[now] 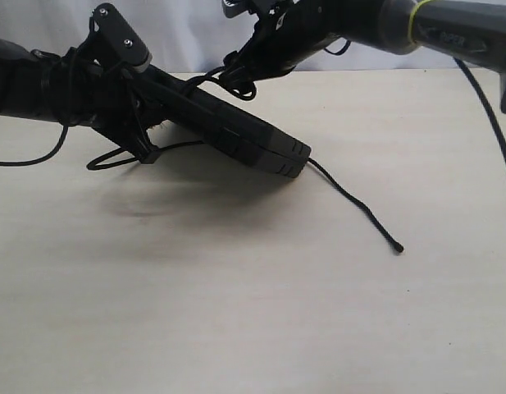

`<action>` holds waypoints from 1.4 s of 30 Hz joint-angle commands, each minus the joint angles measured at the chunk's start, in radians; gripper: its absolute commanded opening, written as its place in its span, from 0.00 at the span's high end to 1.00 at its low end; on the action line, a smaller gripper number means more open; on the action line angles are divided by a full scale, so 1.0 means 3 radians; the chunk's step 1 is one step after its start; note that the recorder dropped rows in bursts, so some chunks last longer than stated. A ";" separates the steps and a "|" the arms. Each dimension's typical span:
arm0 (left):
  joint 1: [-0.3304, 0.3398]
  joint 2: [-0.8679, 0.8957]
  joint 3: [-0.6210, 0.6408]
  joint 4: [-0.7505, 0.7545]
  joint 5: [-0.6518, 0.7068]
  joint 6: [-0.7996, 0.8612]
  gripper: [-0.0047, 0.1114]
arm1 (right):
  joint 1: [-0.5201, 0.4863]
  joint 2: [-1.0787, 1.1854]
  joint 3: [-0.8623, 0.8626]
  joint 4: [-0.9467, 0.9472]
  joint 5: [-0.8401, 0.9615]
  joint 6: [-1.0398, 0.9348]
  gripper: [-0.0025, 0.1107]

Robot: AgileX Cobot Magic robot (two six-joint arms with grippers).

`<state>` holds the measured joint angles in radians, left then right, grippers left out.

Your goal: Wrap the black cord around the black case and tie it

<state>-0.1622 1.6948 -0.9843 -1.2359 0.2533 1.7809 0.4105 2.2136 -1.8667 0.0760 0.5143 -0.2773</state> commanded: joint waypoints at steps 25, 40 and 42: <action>-0.0005 0.0005 -0.0025 0.0024 -0.0120 -0.0005 0.92 | -0.0019 -0.0113 -0.0017 0.0133 -0.0194 -0.0072 0.93; -0.0005 -0.0490 -0.0019 0.0078 0.0467 -0.0096 0.45 | 0.0155 -0.0760 -0.0003 0.0280 0.0888 -0.0004 0.93; -0.0005 -0.0445 -0.0019 0.0094 0.0566 -0.0051 0.45 | 0.0155 -0.0760 -0.0003 0.0304 0.0971 0.0028 0.93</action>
<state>-0.1622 1.5470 -0.9841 -1.2081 0.3615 1.7588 0.4552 1.9966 -1.8683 0.1524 0.7722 -0.2862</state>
